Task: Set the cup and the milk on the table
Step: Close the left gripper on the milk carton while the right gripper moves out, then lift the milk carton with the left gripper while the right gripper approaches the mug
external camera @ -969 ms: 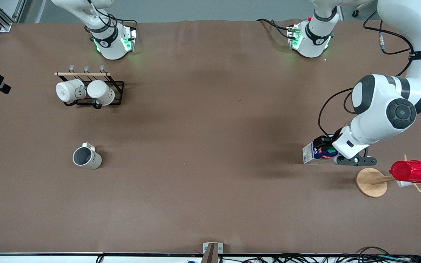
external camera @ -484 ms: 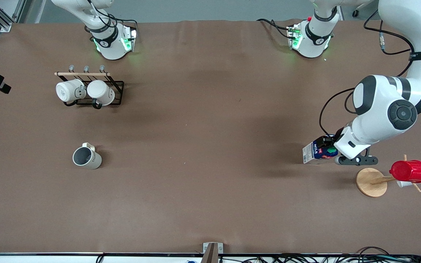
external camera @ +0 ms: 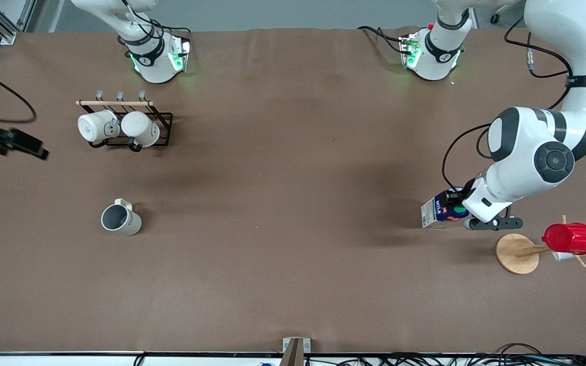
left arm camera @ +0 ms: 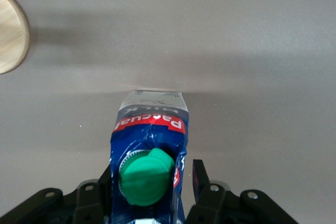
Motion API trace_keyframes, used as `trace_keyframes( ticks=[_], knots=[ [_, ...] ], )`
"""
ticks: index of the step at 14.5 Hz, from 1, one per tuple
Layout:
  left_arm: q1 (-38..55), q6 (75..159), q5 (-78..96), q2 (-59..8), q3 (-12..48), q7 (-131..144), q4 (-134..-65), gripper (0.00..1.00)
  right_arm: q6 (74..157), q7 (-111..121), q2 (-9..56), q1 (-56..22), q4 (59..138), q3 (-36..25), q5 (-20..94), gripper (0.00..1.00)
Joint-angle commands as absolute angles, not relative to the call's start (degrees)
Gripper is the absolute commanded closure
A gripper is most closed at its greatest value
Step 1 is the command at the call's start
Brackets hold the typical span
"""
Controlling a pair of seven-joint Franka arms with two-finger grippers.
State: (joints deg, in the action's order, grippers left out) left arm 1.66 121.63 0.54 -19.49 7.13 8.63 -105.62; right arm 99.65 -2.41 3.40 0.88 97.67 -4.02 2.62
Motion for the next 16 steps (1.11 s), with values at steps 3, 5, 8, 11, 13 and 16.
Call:
trace_keyframes(
  ticks=[3, 5, 8, 11, 13, 16],
  knots=[
    [1.58, 122.61, -0.44, -19.95, 7.21, 9.58, -105.56, 0.62, 105.64, -0.79, 4.48, 0.00, 104.68, -3.87, 1.15, 0.00],
    [1.58, 122.61, -0.44, -19.95, 7.21, 9.58, -105.47, 0.65, 105.73, -0.70, 5.01, 0.00, 104.68, -3.87, 1.05, 0.00],
    [1.49, 122.08, -0.44, -19.25, 7.21, 9.49, -104.86, 0.67, 105.56, -0.70, 5.01, 0.09, 104.68, -3.87, 1.05, 0.00],
    [1.58, 120.77, -0.44, -18.37, 7.29, 9.49, -103.98, 0.68, 103.81, -0.79, 4.40, 0.26, 104.07, -3.95, 1.05, 0.00],
    [1.84, 120.41, -0.44, -17.58, 7.29, 9.49, -103.71, 0.69, 99.78, -0.88, 2.21, 0.44, 101.53, -3.96, 1.05, 0.00],
    [1.93, 119.97, -0.44, -16.35, 7.38, 9.14, -103.36, 0.69, 95.29, -1.41, 0.09, 0.53, 96.70, -3.96, 1.14, 0.00]
  ],
)
